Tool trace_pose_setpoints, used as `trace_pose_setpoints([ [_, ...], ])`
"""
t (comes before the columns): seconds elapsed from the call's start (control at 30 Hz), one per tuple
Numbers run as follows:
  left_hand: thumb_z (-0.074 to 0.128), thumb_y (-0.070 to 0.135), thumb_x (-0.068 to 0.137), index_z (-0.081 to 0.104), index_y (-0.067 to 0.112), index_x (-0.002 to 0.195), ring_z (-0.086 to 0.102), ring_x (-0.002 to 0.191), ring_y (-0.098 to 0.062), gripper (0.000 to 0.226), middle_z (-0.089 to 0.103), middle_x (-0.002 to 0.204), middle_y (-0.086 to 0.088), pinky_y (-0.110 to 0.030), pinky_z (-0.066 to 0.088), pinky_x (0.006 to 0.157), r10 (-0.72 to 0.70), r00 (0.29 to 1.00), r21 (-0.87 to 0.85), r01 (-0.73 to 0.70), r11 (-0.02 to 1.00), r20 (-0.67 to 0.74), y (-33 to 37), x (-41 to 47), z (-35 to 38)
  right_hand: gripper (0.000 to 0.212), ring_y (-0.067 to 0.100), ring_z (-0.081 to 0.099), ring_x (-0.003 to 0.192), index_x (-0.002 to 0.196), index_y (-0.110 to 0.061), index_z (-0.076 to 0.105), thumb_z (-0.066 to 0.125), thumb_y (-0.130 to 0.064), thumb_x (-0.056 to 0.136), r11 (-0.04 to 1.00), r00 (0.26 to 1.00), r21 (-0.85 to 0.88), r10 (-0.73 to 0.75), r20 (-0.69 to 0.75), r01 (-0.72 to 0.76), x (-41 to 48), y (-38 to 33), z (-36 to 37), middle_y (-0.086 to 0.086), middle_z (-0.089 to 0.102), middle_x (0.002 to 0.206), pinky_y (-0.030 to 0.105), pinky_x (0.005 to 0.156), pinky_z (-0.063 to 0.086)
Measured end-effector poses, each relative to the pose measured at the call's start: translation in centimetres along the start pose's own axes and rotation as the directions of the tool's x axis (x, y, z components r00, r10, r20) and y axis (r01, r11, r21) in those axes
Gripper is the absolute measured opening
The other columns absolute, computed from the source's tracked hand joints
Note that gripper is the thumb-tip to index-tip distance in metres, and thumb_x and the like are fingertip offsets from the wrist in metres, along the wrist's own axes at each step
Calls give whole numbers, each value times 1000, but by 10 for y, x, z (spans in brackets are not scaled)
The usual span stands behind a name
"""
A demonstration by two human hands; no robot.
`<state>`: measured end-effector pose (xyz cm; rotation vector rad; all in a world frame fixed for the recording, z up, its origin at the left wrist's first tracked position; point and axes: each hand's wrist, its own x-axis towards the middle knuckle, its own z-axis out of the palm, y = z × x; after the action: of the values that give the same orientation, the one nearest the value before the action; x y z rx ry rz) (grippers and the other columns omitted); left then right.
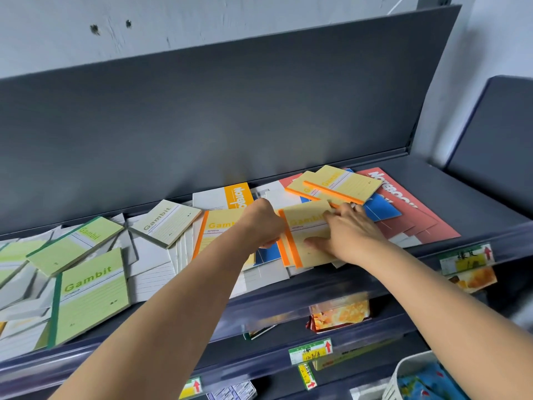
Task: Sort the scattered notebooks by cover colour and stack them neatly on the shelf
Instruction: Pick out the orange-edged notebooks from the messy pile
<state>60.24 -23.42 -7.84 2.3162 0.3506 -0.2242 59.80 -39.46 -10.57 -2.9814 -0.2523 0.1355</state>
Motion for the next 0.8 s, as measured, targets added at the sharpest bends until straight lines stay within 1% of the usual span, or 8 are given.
trace_pose_setpoints([
  [0.13,64,6,89,56,-3,109,35,42,-9,23,52,63,-7,-14,30,34,-110,987,-292,141,946,120,0,-5,-5,80,29,29,129,139,-18,42,42,-74,82,1000,1000,-28,-8,9,9,2,-6,-1,8,37,138,40,108,30],
  [0.23,67,9,88,61,-3,107,34,41,-8,23,54,63,-6,-14,30,36,-137,978,-373,187,909,158,0,-4,-5,80,30,33,128,139,-20,43,40,-76,82,1000,999,-5,-30,23,30,3,-1,-6,8,39,139,41,104,34],
  [0.3,69,21,88,62,2,105,38,47,-12,26,53,73,-7,-20,33,43,-100,989,-276,126,953,105,0,-2,0,80,29,36,129,138,-22,43,37,-77,81,999,998,24,-45,39,44,2,4,-10,8,40,140,42,102,37],
  [0.37,61,32,91,60,6,106,55,65,-20,29,59,87,-9,-26,45,55,-21,1000,-124,22,992,13,1,-2,5,74,27,40,127,135,-24,46,36,-76,83,997,998,47,-65,26,63,-1,4,-11,5,44,139,42,97,40],
  [0.47,46,30,98,55,9,108,62,96,-28,25,63,107,-12,-38,55,79,43,996,-131,-54,990,-83,-7,-5,-8,55,23,44,125,136,-28,45,38,-61,93,987,990,90,-132,-53,137,-5,-10,-10,0,48,137,41,93,44],
  [0.67,53,29,94,61,0,109,61,85,-25,33,66,97,-11,-32,48,66,-40,968,-142,4,990,-249,-61,0,-69,44,23,45,122,139,-32,45,44,-44,97,949,942,68,-295,-158,308,-7,-57,-6,-1,50,135,38,89,44],
  [0.73,54,33,92,63,1,105,58,80,-26,35,63,85,-7,-33,44,65,-55,945,75,83,994,-322,-76,-1,-77,42,23,45,121,136,-33,49,44,-44,97,940,935,49,-327,-138,337,-4,-67,-3,-2,51,134,39,90,44],
  [0.8,54,39,91,60,8,107,54,86,-26,35,63,94,-5,-31,39,70,-32,917,318,170,933,-399,-80,-4,-77,40,24,45,121,134,-32,52,44,-44,97,943,935,3,-331,-128,334,0,-70,0,-1,53,133,39,91,43],
])
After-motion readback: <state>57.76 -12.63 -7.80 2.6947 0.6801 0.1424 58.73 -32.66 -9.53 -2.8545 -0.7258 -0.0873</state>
